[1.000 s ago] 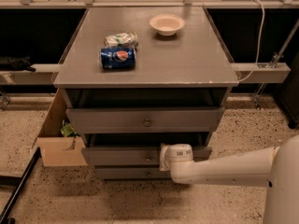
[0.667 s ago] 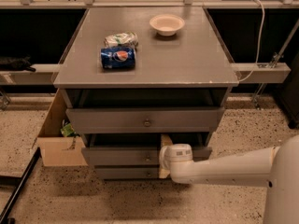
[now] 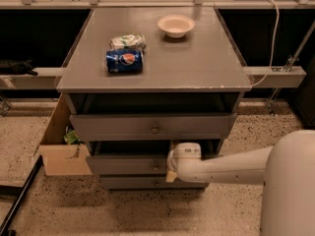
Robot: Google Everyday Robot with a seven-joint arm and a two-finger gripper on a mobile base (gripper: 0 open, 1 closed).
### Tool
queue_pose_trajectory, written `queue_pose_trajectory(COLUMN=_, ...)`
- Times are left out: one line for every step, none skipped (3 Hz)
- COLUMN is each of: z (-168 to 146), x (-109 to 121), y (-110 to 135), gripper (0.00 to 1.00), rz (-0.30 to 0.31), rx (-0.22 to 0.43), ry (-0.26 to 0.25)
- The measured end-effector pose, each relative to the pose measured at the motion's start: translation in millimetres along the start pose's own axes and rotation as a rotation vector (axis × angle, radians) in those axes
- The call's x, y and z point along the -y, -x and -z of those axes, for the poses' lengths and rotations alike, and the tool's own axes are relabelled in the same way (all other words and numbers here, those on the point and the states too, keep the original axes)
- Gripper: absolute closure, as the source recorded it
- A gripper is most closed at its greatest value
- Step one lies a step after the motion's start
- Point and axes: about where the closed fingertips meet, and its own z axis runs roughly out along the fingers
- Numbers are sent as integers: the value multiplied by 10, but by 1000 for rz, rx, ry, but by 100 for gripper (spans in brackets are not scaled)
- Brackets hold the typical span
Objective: Open middle drawer
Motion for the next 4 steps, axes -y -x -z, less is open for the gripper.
queue_pose_trajectory(z=-4, x=-8, y=-12, gripper=0, rz=-12, rx=-3, ry=5)
queue_pose_trajectory(z=-4, x=-8, y=-12, gripper=18, rz=-12, rx=-3, ry=5)
queue_pose_trajectory(z=-4, x=-8, y=-12, gripper=41, rz=-12, rx=-3, ry=5)
queue_pose_trajectory(z=-1, x=-27, y=-27, gripper=65, rz=-12, rx=-4, ry=8)
